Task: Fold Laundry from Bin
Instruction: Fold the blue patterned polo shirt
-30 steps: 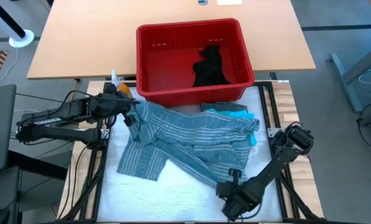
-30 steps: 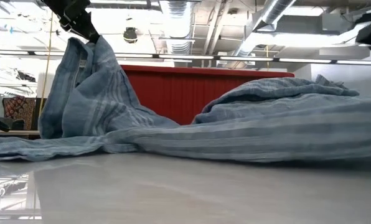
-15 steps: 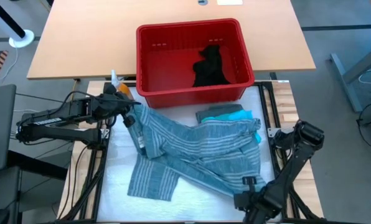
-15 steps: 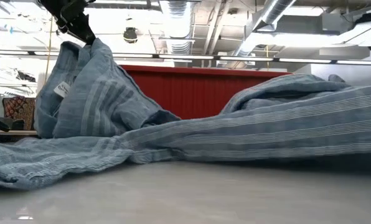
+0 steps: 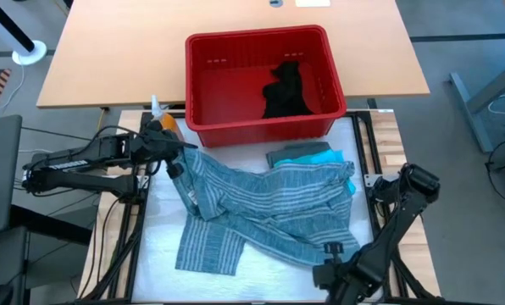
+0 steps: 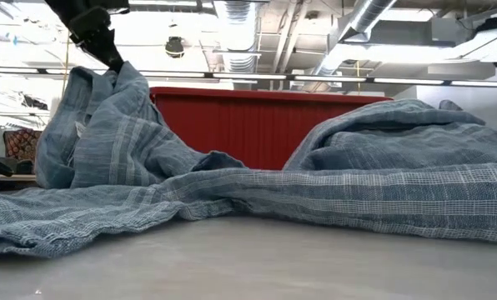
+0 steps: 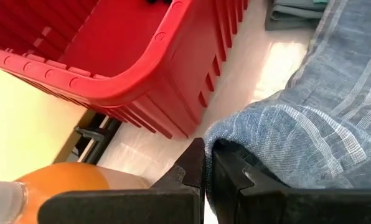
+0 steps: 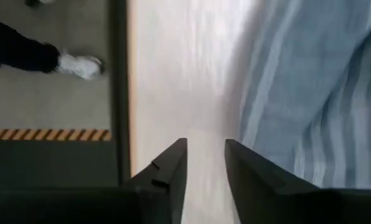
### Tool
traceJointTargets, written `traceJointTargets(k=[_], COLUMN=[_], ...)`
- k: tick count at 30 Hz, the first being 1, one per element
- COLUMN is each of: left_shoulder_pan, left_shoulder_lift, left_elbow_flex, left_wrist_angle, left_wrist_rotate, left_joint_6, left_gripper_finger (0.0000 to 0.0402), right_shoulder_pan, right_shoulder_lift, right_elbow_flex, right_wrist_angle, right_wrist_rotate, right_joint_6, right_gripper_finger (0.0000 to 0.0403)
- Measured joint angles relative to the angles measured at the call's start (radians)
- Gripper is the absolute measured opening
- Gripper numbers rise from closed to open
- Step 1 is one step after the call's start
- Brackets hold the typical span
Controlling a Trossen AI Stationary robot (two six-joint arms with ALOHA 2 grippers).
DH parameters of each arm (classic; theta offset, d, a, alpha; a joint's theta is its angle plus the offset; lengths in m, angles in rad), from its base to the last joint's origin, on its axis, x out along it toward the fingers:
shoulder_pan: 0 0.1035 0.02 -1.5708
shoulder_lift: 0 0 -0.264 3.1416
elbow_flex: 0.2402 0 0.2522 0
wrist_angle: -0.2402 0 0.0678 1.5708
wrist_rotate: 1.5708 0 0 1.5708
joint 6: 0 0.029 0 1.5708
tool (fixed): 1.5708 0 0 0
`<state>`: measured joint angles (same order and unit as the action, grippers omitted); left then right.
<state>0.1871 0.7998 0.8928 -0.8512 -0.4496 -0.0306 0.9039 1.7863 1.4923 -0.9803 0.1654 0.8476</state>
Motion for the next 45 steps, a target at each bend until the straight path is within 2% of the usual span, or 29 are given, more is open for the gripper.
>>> traceJointTargets(k=[4,7,12,16,21,25,35,41,45], left_shoulder_pan=[0.0,0.0,0.0,0.0,0.0,0.0,0.0,0.0,0.0], left_shoulder_lift=[0.0,0.0,0.0,0.0,0.0,0.001,0.01,0.038,0.052], left_elbow_flex=[0.0,0.0,0.0,-0.001,-0.001,-0.001,-0.001,-0.001,-0.001], left_wrist_angle=[0.0,0.002,0.003,0.003,0.004,0.004,0.002,-0.006,-0.005], left_wrist_rotate=[0.0,0.004,0.055,0.089,0.093,0.082,0.096,0.103,0.103], left_joint_6=[0.034,0.061,0.1,0.123,0.154,0.144,0.155,0.166,0.167], left_gripper_finger=[0.0,0.0,0.0,0.0,0.0,0.0,0.0,0.0,0.0], right_shoulder_pan=[-0.081,-0.174,-0.332,-0.414,-0.457,-0.48,-0.492,-0.492,-0.482], right_shoulder_lift=[0.005,0.059,0.238,0.39,0.547,0.629,0.725,0.724,0.724], right_elbow_flex=[0.016,0.018,0.036,0.158,0.379,0.476,0.537,0.537,0.537], right_wrist_angle=[0.242,0.466,0.811,0.962,0.94,0.925,0.91,0.755,0.677], right_wrist_rotate=[0.104,0.134,0.133,0.111,-0.022,-0.108,-0.055,0.032,-0.006], right_joint_6=[-0.171,-0.319,-0.512,-0.626,-0.709,-0.726,-0.678,-0.658,-0.594], right_gripper_finger=[0.017,0.0174,0.0173,0.0172,0.0172,0.0172,0.0171,0.0171,0.0164])
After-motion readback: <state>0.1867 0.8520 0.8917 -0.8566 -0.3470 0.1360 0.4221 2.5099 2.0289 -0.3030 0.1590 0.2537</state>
